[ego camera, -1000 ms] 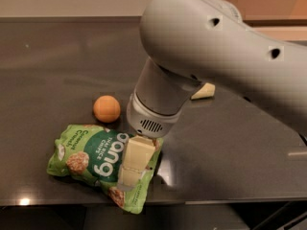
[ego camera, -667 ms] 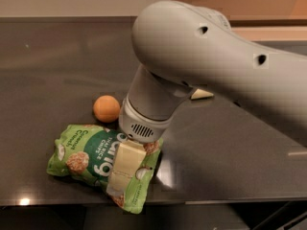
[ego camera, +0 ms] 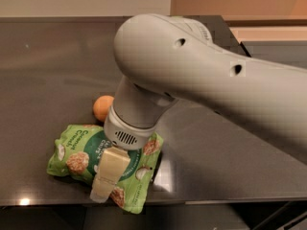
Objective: Pick green rice chip bag
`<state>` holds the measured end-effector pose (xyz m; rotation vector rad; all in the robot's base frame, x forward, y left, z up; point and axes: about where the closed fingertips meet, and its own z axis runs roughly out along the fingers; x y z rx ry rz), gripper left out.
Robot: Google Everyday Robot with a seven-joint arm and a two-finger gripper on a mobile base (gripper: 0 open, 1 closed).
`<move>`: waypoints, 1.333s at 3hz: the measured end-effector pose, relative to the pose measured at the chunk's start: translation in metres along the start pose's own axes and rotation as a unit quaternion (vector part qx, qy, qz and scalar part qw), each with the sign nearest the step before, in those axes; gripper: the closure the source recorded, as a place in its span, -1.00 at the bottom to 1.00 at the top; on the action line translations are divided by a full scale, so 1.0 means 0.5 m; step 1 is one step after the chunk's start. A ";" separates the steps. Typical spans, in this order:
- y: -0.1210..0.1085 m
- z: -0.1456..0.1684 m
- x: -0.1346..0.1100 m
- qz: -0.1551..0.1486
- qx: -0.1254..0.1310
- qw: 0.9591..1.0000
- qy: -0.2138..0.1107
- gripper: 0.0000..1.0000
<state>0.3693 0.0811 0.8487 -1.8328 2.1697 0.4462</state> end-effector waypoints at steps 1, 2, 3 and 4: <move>0.009 0.008 -0.014 0.003 0.000 1.000 0.001 -0.65; 0.014 0.012 -0.020 0.006 -0.002 1.000 0.004 -0.17; 0.016 0.011 -0.019 0.006 -0.009 1.000 0.003 0.28; 0.018 -0.014 -0.019 -0.006 -0.016 1.000 -0.005 0.76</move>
Offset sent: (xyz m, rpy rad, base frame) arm -0.0051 0.0157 -0.0049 -0.0130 0.0247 -0.0189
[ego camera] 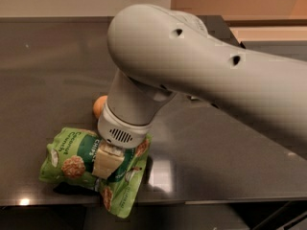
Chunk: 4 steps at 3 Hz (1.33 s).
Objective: Pick green rice chip bag
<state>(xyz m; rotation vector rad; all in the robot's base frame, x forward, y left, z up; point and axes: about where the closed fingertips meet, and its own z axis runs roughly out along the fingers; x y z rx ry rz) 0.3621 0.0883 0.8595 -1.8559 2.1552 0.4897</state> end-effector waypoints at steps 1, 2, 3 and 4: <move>0.009 -0.036 0.003 -0.024 -0.016 0.999 -0.013 1.00; 0.020 -0.082 0.007 -0.063 -0.032 0.997 -0.025 1.00; 0.015 -0.139 0.013 -0.103 -0.039 0.993 -0.034 1.00; -0.004 -0.194 0.023 -0.129 -0.041 0.990 -0.038 1.00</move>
Offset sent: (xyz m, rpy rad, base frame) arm -0.0135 -0.0345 0.0598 0.1071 0.0024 0.2354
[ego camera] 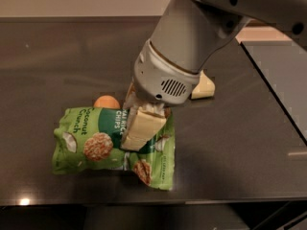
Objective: Pick green rice chip bag
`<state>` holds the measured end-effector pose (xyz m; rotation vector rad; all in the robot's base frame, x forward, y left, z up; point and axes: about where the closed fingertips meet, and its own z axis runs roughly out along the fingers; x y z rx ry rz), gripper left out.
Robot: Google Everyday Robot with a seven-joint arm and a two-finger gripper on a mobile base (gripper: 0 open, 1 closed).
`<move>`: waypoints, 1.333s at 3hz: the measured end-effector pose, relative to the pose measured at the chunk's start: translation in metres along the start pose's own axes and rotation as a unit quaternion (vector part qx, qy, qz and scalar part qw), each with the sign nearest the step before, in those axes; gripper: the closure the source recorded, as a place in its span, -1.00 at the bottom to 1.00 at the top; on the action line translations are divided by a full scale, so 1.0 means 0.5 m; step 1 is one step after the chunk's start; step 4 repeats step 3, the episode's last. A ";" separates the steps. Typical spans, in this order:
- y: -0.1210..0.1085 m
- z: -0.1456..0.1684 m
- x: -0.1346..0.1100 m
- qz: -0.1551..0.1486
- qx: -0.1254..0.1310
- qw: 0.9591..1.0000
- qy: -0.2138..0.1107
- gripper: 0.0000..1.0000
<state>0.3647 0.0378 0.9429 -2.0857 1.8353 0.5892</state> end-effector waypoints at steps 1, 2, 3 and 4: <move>-0.019 -0.047 0.014 -0.013 0.004 1.000 -0.002 1.00; -0.064 -0.138 0.056 -0.015 0.041 0.999 -0.004 1.00; -0.064 -0.138 0.056 -0.015 0.041 0.999 -0.004 1.00; -0.064 -0.138 0.056 -0.015 0.041 0.999 -0.004 1.00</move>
Offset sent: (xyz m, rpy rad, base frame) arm 0.0465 -0.0689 0.0439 0.0030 -0.0502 -0.0054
